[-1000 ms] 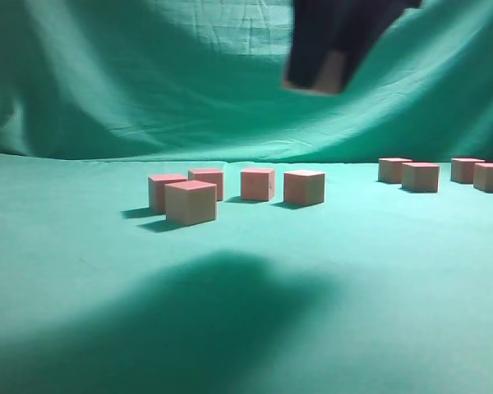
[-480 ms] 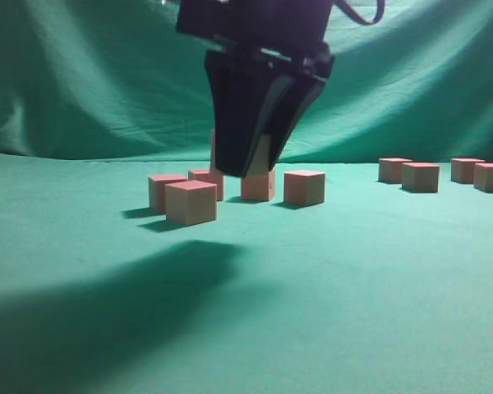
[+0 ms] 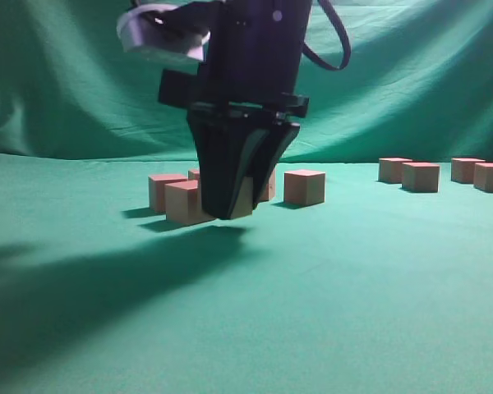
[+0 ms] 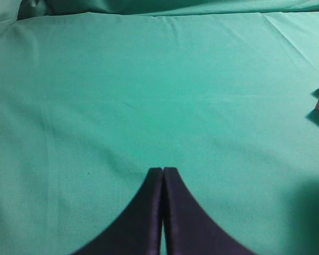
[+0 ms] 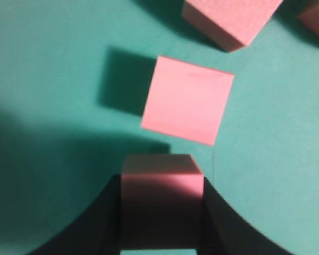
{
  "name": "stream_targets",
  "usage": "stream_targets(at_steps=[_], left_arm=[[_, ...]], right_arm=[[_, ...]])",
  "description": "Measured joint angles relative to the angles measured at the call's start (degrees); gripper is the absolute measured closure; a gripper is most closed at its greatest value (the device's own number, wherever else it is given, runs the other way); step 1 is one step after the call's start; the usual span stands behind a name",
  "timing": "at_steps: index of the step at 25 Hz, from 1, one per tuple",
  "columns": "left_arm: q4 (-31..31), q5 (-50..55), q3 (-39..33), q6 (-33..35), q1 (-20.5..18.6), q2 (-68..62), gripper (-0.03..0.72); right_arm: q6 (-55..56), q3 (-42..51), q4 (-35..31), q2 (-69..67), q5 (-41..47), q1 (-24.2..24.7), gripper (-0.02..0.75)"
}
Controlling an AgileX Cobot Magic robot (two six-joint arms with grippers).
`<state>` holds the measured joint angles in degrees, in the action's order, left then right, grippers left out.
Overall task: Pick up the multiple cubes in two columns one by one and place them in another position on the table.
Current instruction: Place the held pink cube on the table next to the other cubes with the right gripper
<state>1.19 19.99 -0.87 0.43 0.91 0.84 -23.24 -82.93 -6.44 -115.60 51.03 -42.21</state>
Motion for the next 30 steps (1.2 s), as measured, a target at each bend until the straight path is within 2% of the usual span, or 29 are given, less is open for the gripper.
stream_targets(at_steps=[12, 30], left_arm=[[0.0, 0.0, 0.0, 0.0, 0.0, 0.0, 0.688], [0.0, 0.0, 0.0, 0.0, 0.0, 0.0, 0.688]], right_arm=[[4.4, -0.9, 5.2, -1.8, 1.4, 0.0, 0.478], [4.4, -0.9, 6.1, -1.9, -0.3, 0.0, 0.478]])
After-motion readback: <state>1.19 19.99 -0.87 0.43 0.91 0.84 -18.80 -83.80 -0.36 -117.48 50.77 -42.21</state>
